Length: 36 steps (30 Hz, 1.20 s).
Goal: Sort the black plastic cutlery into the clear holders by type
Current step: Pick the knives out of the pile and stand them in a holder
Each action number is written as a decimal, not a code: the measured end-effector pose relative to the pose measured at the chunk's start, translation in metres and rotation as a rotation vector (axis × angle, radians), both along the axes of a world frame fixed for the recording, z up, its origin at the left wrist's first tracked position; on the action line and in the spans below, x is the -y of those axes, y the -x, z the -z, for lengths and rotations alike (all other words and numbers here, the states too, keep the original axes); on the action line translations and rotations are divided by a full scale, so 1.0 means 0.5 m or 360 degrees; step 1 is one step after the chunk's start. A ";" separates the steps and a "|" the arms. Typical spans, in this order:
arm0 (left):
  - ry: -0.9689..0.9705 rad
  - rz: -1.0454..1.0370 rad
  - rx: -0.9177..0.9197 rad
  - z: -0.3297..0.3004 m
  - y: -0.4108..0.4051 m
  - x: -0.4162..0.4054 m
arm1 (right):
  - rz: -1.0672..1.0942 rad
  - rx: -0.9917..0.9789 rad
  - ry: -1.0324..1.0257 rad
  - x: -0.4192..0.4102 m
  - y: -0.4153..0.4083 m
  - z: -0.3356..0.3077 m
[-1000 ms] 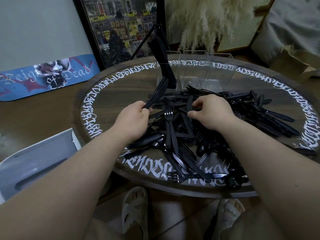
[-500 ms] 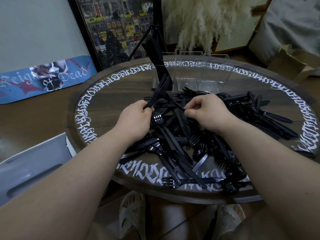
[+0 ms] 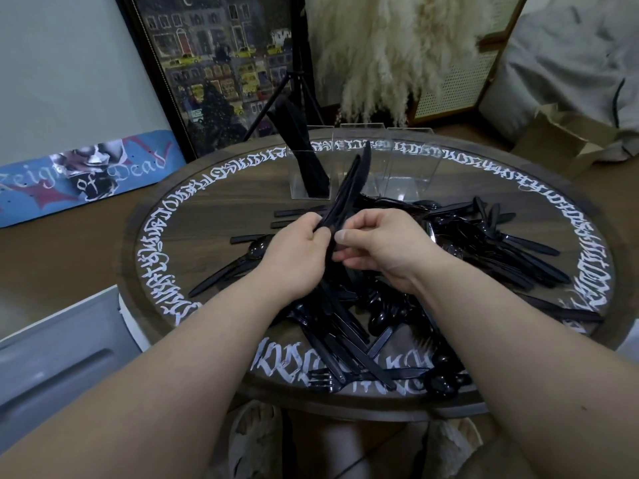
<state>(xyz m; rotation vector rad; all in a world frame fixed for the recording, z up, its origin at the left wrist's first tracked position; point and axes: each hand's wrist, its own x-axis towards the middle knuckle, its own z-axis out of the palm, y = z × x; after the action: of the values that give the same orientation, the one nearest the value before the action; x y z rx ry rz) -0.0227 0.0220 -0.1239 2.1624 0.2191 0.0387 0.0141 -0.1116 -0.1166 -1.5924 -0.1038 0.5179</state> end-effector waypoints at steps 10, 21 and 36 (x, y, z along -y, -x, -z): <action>0.0133 0.0072 0.0058 0.006 0.007 0.000 | -0.0025 0.0192 0.0123 -0.014 -0.005 0.003; -0.0043 0.0175 0.0055 -0.001 0.017 -0.023 | 0.0497 0.0482 0.0124 0.022 -0.039 -0.023; -0.0555 0.0091 0.0149 -0.016 0.018 -0.035 | 0.0688 0.0575 0.0000 0.028 -0.034 -0.024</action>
<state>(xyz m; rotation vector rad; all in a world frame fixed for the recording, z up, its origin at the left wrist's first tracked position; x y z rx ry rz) -0.0318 0.0393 -0.1157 2.5055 0.1014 0.1548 0.0312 -0.1256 -0.1044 -1.6351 -0.0284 -0.1073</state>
